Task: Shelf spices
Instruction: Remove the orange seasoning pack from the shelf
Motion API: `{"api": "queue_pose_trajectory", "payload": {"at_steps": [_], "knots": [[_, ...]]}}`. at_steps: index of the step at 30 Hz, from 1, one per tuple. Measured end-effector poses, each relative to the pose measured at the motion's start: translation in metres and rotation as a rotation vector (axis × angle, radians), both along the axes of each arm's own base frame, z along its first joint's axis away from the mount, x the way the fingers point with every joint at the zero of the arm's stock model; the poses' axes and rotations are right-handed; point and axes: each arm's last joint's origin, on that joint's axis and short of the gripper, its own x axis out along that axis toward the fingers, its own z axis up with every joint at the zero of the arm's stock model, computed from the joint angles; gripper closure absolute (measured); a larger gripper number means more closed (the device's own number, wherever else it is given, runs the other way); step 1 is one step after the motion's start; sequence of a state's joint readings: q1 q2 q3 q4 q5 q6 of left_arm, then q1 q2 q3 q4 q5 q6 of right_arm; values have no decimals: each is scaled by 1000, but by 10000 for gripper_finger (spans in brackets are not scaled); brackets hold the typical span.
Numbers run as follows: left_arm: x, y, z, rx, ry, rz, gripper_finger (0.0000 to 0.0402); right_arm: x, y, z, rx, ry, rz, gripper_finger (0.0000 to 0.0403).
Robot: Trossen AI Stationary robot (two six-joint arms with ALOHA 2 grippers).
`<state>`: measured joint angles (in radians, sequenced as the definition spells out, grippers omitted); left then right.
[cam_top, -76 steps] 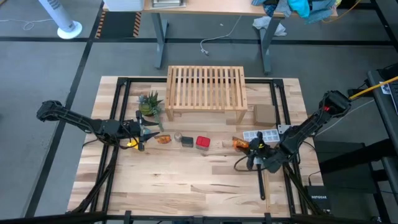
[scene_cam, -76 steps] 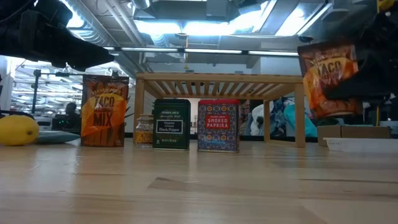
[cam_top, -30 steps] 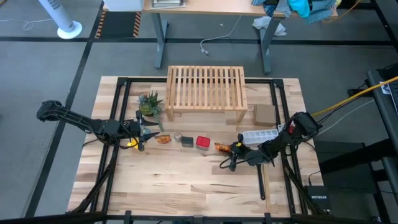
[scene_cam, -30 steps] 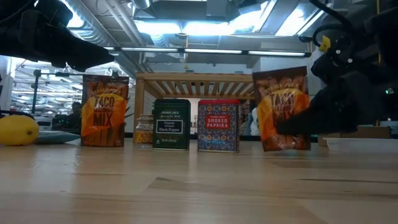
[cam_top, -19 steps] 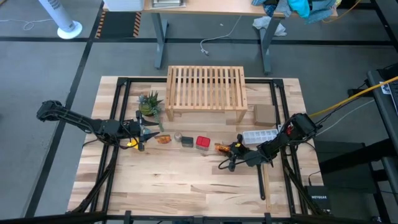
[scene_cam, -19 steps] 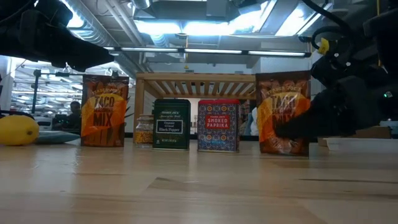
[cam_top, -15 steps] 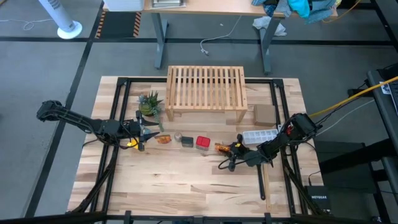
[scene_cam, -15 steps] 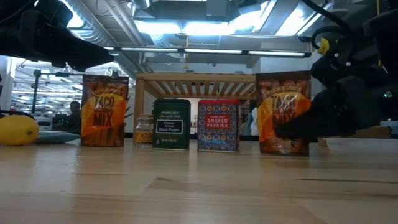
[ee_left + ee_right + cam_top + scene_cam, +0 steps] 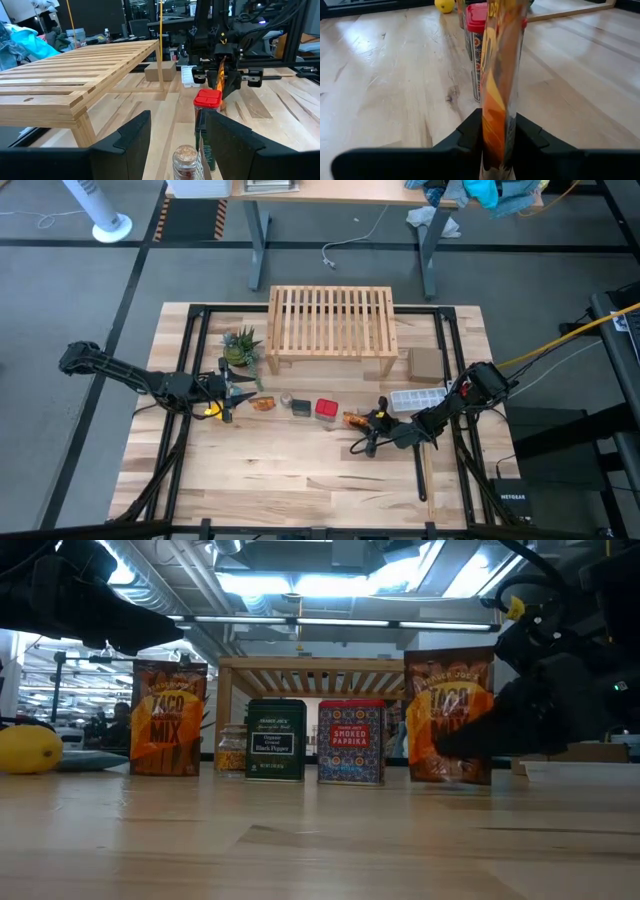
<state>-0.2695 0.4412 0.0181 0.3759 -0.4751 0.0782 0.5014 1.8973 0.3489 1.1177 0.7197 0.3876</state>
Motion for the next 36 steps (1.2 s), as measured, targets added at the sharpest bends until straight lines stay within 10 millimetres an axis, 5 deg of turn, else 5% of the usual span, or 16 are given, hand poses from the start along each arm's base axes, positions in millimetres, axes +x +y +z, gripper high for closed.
{"api": "queue_pose_trajectory", "payload": {"at_steps": [36], "knots": [[0,0,0,0,3,0,219,-1,-1,-3,50,14,-30,322]]}}
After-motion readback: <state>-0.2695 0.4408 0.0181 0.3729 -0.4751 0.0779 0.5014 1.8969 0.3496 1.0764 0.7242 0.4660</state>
